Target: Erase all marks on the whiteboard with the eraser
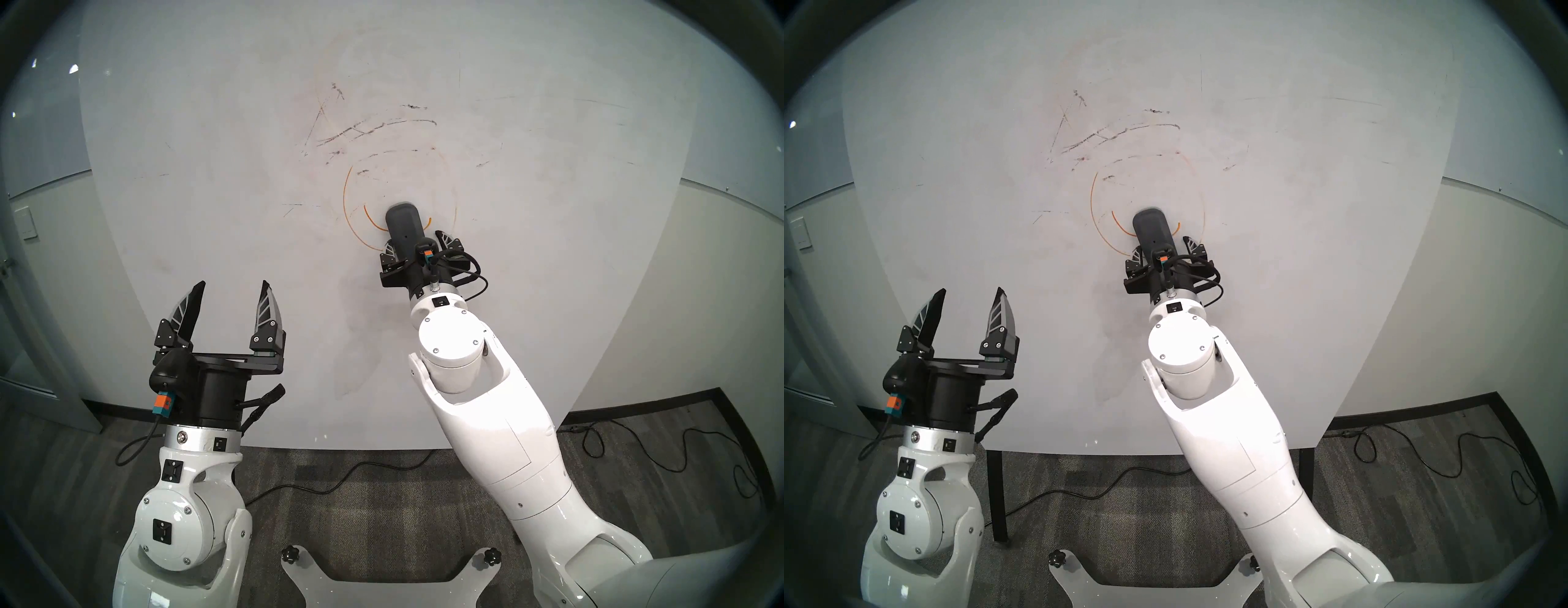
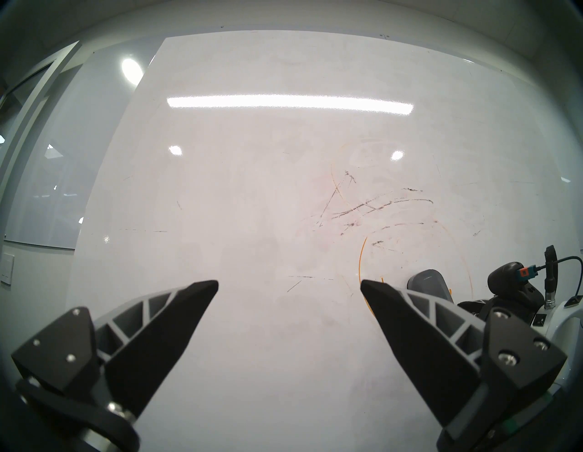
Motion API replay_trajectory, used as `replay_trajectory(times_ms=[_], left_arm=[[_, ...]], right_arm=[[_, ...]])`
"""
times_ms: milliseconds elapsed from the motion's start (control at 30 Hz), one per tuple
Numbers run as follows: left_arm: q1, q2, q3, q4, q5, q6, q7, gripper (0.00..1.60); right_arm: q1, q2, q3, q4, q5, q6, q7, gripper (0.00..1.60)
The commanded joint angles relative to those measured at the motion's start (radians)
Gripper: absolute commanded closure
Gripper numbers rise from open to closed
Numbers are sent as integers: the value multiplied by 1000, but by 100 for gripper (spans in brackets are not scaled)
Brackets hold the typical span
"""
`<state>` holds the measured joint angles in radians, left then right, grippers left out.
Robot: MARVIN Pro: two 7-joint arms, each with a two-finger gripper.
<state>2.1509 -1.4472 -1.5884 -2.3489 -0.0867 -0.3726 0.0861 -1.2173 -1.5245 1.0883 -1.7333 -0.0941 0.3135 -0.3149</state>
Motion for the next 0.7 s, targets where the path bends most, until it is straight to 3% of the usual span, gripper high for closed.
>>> replay_trajectory(times_ms=[0,667], left_arm=[[-1,1,-2,-23,-2,-2,-1,0],[-1,1,-2,-23,-2,-2,-1,0]], right_arm=[[-6,13,23,-58,17,-2,11,0],[-38,61,60,-116,64,16,48,0]])
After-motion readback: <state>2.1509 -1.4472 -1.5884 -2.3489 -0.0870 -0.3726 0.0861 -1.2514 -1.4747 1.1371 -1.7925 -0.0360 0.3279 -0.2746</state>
